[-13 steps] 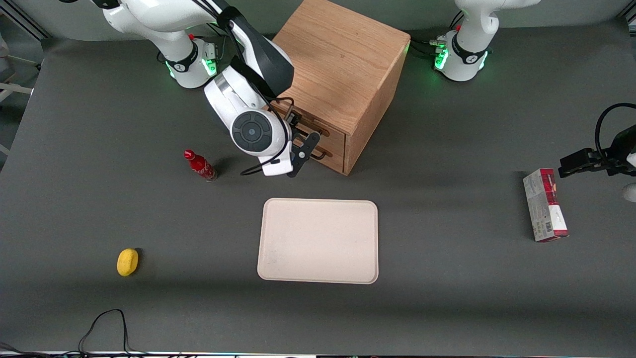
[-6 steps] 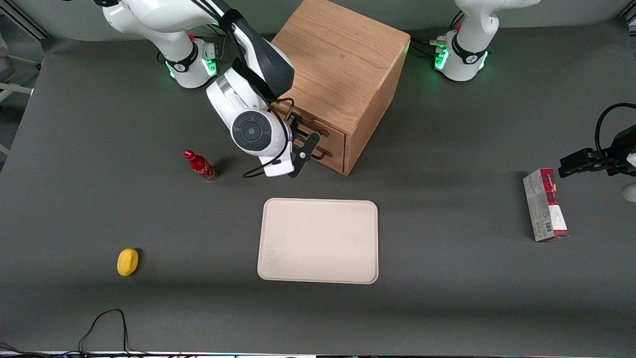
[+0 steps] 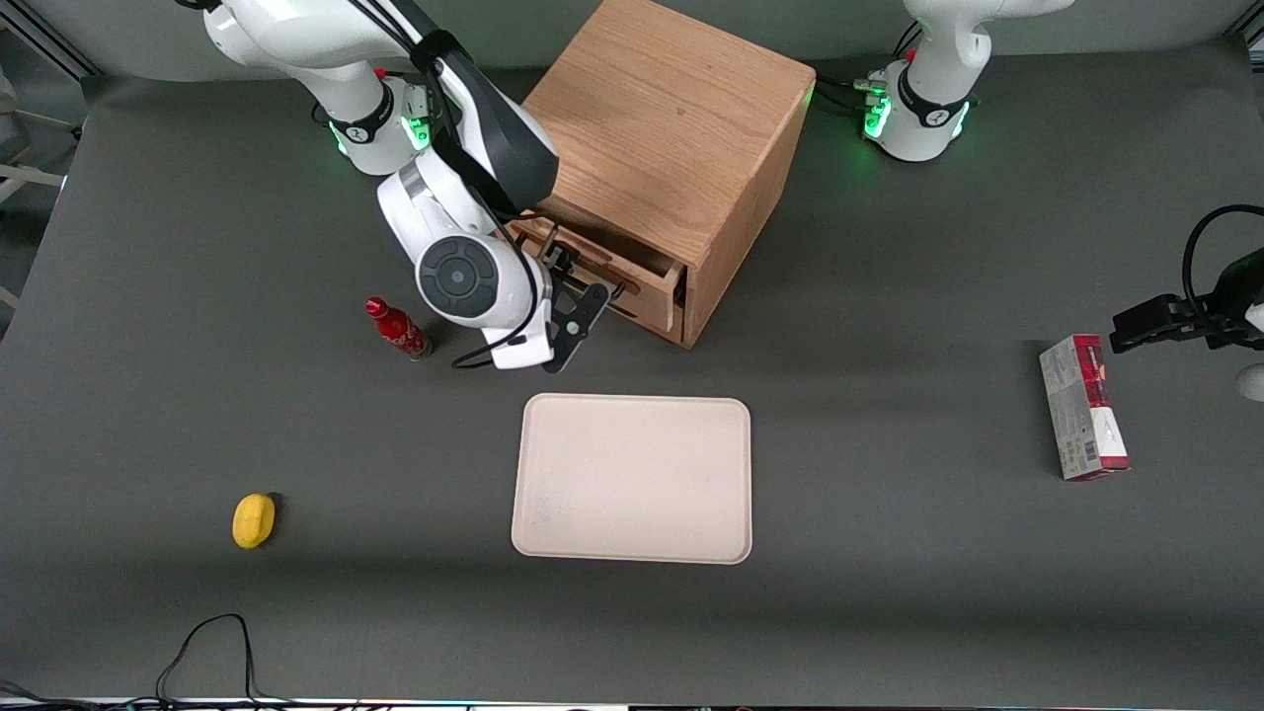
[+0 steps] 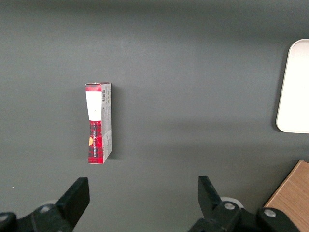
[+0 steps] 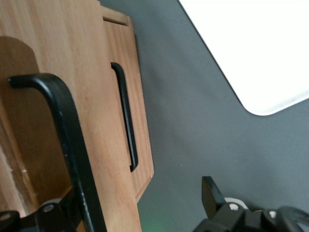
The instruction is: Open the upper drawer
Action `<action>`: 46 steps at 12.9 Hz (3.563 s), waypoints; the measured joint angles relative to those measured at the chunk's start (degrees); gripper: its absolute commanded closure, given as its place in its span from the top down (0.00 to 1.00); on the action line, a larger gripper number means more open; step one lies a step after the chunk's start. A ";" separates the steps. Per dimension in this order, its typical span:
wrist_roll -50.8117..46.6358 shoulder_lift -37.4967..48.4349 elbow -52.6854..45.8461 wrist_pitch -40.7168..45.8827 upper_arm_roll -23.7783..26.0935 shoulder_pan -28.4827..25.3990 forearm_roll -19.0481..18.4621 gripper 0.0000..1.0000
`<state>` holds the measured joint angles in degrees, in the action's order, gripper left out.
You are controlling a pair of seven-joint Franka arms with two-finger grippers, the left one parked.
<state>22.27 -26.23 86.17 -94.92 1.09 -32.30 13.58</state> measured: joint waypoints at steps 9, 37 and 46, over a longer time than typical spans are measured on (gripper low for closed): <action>1.08 0.03 -0.14 -3.02 -0.67 4.28 0.00 1.00; 1.46 -9.17 -12.78 -3.76 -0.83 12.78 0.03 1.00; 1.46 -10.27 -15.45 -2.84 -0.84 13.96 0.02 1.00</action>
<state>23.74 -36.50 70.72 -97.76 0.25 -18.34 13.61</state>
